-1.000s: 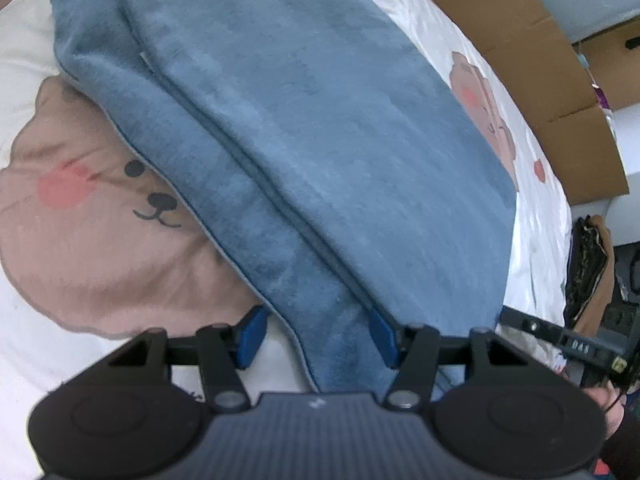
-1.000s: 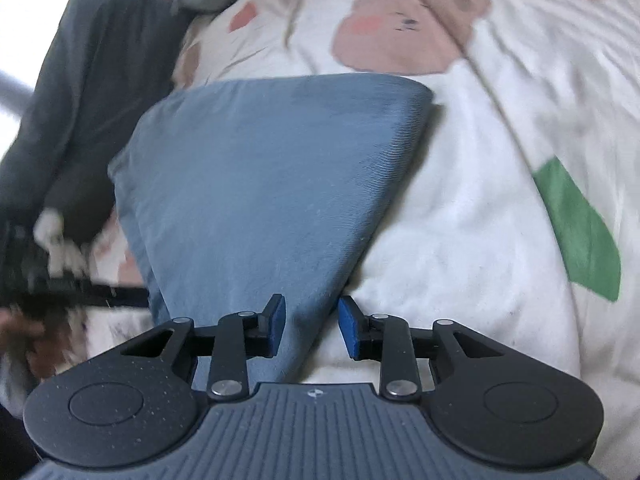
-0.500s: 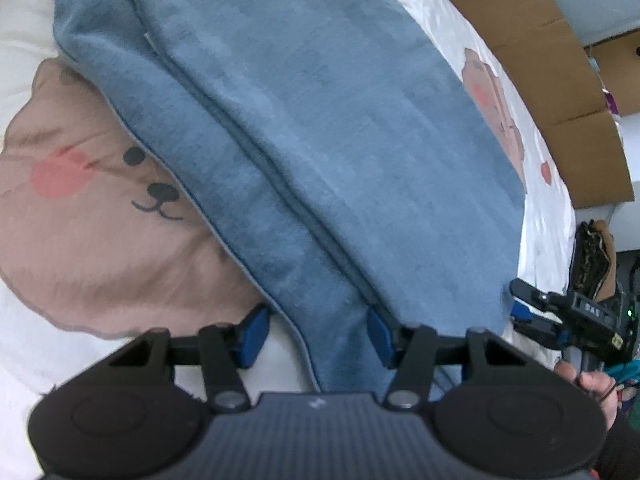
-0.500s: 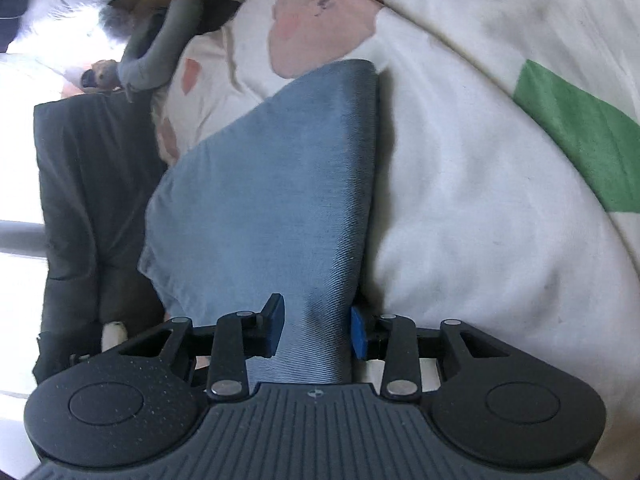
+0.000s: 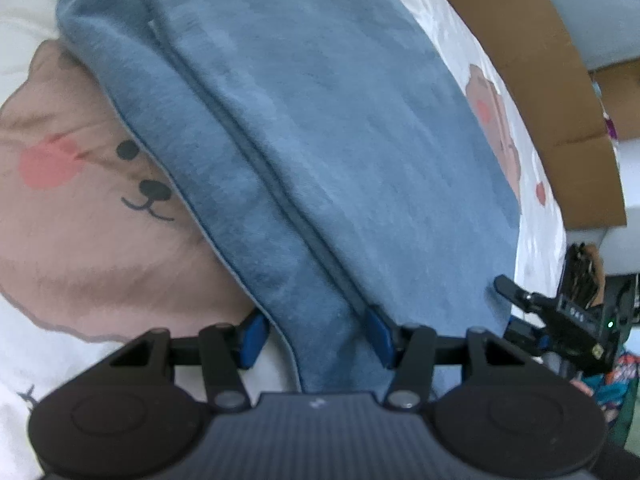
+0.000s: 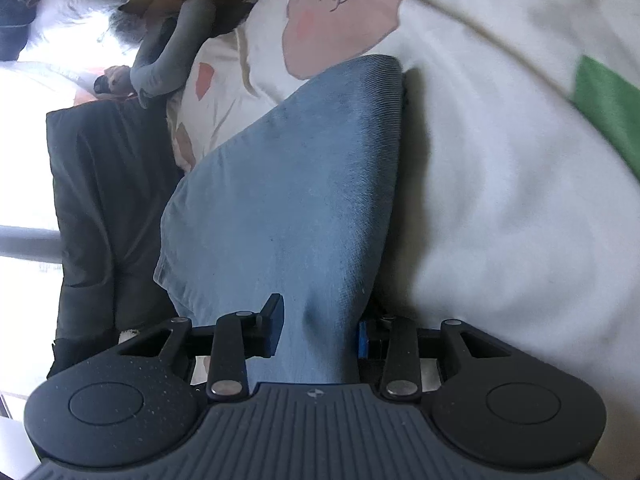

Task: Fold clothes

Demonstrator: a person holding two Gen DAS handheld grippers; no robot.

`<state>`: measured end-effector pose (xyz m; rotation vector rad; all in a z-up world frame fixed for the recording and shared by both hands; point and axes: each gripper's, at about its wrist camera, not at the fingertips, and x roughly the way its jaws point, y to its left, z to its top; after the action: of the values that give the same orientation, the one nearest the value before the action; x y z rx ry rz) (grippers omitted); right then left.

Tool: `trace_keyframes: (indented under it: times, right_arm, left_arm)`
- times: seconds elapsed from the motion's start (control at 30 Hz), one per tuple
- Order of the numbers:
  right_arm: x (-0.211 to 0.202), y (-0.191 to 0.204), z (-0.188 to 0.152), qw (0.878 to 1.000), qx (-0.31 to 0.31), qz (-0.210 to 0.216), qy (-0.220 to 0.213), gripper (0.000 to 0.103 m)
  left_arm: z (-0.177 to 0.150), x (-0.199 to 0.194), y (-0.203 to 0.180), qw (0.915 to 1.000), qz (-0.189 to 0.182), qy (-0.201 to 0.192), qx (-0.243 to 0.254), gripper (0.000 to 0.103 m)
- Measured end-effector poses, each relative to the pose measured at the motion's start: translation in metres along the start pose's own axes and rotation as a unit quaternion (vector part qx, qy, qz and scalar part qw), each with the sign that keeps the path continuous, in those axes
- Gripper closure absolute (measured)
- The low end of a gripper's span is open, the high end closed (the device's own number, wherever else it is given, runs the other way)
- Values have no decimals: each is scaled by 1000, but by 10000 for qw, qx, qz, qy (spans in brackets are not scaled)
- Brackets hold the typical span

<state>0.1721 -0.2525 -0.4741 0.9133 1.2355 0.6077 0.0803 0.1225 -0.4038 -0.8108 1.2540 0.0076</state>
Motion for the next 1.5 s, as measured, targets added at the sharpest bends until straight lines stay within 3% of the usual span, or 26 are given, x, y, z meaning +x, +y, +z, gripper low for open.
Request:
trace_keyframes:
  times: [0.07,0.1,0.13,0.3,0.37,0.6,0.8,0.9,1.03,1.1,1.3,1.5]
  right_arm:
    - [4,1,0,10000,-7,24,-9,69]
    - [5,-1,0,10000,3,-18,-30,83]
    - [6,-2,0,10000,14,-60,-52,87]
    - [1,3,-2,9997,-109,-182,-110,93]
    - [-2,2,0,9999,-2,-66,-147,97]
    - [-22,21,22,9993,-209,-30,-293,98]
    - [-43,28,39,9978,-379,-312,-452,98]
    - [-58,26,46,9969,-394,-413,-535,98]
    - [-78,23,55,9947,-433,-632,-683,98]
    - [-89,24,60,9931,-439,-734,-801,98]
    - [-114,28,70,9904,-455,-888,-962,98]
    - [-137,27,77,9873,-472,-1124,-1016,98]
  left_arm:
    - [-1,1,0,10000,3,-11,-8,49]
    - [-2,2,0,10000,26,6,16,53]
    - [-2,2,-1,10000,52,29,44,54]
    - [-1,6,-4,9997,118,195,105,77]
    - [-3,7,-4,9996,47,272,72,81]
    - [-13,8,-12,9987,-310,415,22,87]
    - [-21,11,-32,9949,-435,760,502,91]
    - [-24,10,-37,9933,-445,811,685,87]
    - [-22,2,-40,9934,-438,595,883,80]
    - [-17,-1,-41,9940,-432,435,903,74]
    - [2,-6,-53,9932,-429,-5,1083,69]
    - [23,-30,-69,9854,-13,-697,1555,66]
